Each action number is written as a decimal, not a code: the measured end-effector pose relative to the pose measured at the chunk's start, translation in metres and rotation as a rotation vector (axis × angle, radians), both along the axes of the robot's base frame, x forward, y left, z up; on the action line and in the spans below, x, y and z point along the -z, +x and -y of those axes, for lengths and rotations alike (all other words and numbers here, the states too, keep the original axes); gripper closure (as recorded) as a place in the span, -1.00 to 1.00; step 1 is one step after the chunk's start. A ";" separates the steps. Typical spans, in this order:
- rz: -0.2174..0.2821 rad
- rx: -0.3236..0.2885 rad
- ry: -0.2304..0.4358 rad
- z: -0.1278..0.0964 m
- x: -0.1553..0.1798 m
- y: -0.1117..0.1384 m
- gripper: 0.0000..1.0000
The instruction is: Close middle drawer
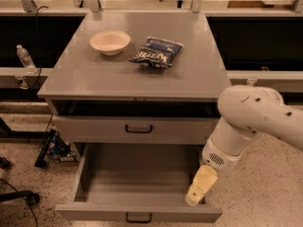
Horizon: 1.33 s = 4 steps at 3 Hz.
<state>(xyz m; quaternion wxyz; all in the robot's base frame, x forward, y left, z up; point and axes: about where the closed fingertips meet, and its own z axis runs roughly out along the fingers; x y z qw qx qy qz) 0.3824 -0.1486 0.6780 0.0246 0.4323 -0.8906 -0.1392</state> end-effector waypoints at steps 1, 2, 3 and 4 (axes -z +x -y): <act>-0.052 0.058 0.008 -0.007 0.034 -0.007 -1.00; -0.134 0.122 0.021 -0.012 0.080 -0.020 -1.00; -0.192 0.156 0.021 -0.015 0.105 -0.030 -1.00; -0.274 0.201 0.033 -0.018 0.140 -0.048 -0.48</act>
Offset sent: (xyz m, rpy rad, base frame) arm -0.0242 0.0158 -0.1094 0.0385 0.1789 -0.1660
